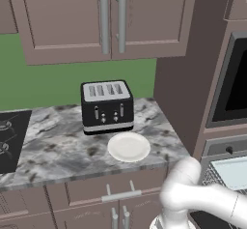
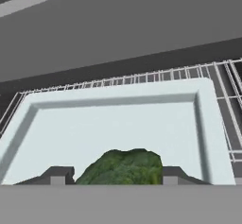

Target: Place the broccoli on the top rack of the oven.

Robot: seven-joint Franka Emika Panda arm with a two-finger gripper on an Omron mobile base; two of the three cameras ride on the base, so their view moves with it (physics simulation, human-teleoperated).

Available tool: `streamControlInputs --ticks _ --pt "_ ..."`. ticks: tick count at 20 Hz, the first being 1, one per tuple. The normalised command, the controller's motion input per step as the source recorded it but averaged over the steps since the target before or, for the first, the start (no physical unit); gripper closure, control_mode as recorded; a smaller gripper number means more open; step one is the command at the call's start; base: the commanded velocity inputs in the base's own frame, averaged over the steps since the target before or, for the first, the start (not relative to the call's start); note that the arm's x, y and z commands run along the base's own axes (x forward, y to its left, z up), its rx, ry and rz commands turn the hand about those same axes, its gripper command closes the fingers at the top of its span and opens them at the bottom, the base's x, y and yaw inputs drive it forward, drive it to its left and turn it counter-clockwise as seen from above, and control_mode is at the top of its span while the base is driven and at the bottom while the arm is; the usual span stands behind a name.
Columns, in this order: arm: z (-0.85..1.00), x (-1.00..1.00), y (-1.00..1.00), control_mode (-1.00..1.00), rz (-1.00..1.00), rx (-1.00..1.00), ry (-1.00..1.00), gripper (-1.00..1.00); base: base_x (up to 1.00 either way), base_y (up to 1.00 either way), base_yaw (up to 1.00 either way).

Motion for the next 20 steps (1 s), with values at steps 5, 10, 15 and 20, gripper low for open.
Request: streamControlInputs --ticks 5,10,15,20 --pt "-0.49 0.35 0.04 -1.00 0.00 0.00 0.00 1.00 0.00 0.00 0.00" --pt "-0.50 0.12 0.20 -1.00 0.00 0.00 0.00 1.00 0.00 0.00 0.00" --pt "-0.37 0.16 0.24 -1.00 0.00 0.00 -0.03 1.00 0.00 0.00 0.00" --pt "-0.29 0.18 0.19 -1.00 0.00 0.00 -0.04 1.00 0.00 0.00 0.00"
